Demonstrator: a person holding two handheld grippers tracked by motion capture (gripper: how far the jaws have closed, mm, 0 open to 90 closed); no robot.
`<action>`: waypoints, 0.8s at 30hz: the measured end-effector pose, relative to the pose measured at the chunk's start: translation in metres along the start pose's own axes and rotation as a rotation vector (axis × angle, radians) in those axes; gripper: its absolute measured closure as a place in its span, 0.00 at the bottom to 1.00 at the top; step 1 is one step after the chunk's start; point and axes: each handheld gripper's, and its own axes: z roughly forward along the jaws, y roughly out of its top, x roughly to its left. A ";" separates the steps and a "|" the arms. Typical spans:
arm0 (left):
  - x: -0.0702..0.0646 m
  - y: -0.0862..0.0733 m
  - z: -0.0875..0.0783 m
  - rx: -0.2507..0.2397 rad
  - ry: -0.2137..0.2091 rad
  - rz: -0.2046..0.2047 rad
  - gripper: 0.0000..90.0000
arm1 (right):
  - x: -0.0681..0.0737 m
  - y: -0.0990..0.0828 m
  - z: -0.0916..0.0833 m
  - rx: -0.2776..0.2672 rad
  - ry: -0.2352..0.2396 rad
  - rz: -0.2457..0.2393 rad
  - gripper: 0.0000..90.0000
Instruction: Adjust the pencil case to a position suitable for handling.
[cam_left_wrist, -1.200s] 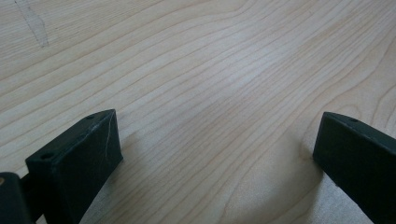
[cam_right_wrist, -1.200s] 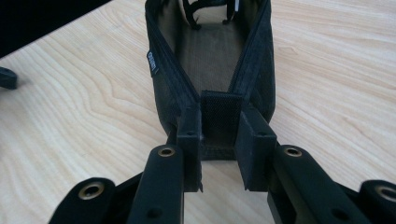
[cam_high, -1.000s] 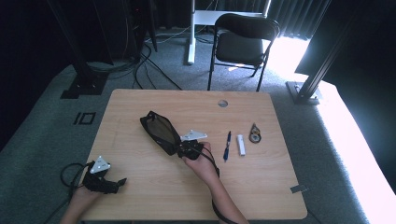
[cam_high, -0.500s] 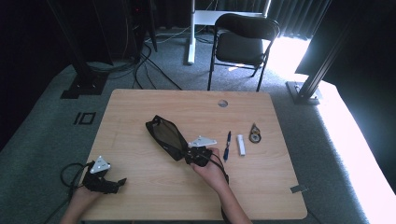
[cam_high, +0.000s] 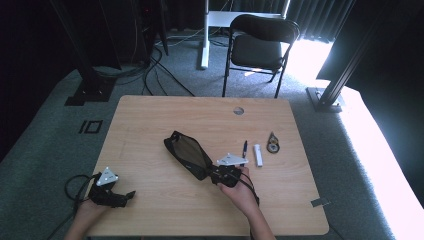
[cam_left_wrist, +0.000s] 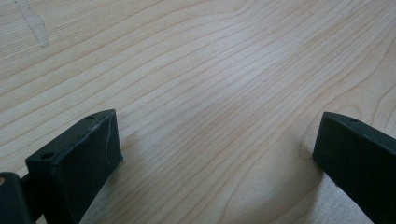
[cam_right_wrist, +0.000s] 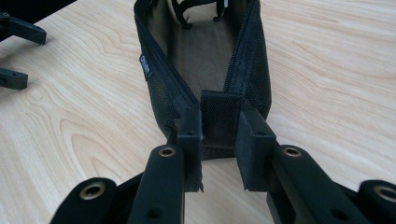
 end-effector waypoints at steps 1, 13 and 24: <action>0.000 0.000 0.000 0.000 0.000 0.000 0.01 | -0.001 -0.002 -0.003 0.004 -0.002 -0.001 0.82; 0.000 0.000 0.000 0.000 0.001 -0.001 0.01 | -0.006 -0.016 -0.026 0.024 -0.002 0.000 0.81; 0.000 0.000 0.000 0.000 0.001 -0.001 0.01 | -0.008 -0.031 -0.046 0.021 -0.012 -0.006 0.81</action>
